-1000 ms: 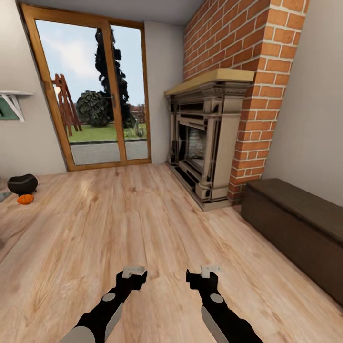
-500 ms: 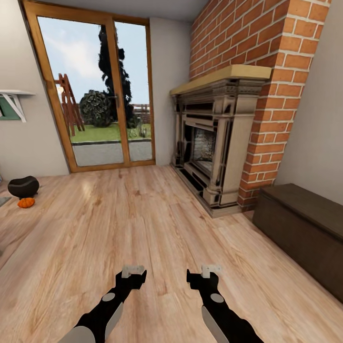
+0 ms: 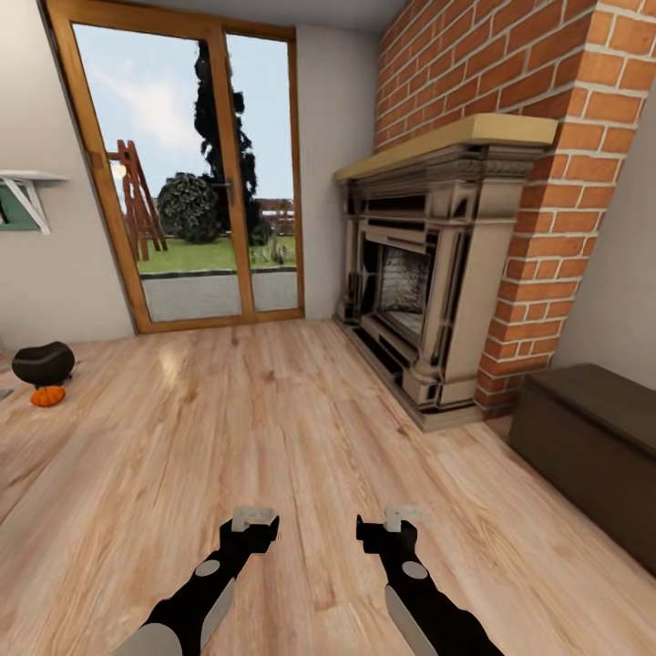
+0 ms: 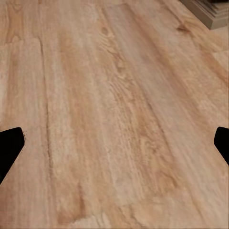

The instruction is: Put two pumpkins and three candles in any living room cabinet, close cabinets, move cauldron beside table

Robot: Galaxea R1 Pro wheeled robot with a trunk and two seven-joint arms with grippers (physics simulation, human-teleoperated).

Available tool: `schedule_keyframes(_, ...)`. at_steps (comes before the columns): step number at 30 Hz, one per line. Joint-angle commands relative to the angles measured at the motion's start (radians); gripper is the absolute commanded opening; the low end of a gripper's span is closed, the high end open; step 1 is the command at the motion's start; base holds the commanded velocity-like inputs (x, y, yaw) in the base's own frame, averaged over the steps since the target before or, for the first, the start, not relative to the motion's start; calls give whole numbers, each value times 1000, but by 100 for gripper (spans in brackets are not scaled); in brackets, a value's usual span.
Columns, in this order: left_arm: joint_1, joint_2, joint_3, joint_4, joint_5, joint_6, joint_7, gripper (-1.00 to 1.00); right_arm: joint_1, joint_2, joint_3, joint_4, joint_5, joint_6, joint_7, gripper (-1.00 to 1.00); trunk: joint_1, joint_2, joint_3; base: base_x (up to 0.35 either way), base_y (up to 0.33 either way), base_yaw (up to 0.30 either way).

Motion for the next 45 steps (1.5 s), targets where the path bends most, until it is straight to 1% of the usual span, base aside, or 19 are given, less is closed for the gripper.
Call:
schedule_keyframes(1,-1,-1,3,1,-3,-3,-1,100,-1,-1,4,-2,-6,3,-8,100,0,0,-1,316,105,216)
schedule_keyframes(6,-1,-1,3,1,-3,-3,4,100,-1,-1,4,-2,-6,3,-8,100,0,0,-1,316,105,253)
schedule_keyframes(10,-1,-1,3,1,-2,-3,5,100,-1,-1,4,-2,-6,3,-8,100,0,0,-1,316,105,126)
schedule_keyframes(30,-1,-1,3,1,0,-6,5,100,-1,-1,5,-2,-8,3,-8,100,0,0,-2,307,105,10)
schedule_keyframes(35,-1,-1,3,1,0,-7,5,100,-1,-1,4,-2,-11,4,-8,100,0,0,-7,150,85,0)
schedule_keyframes(45,-1,0,3,1,0,-9,5,100,-1,-2,4,0,-16,5,-5,100,0,0,-21,25,15,-65)
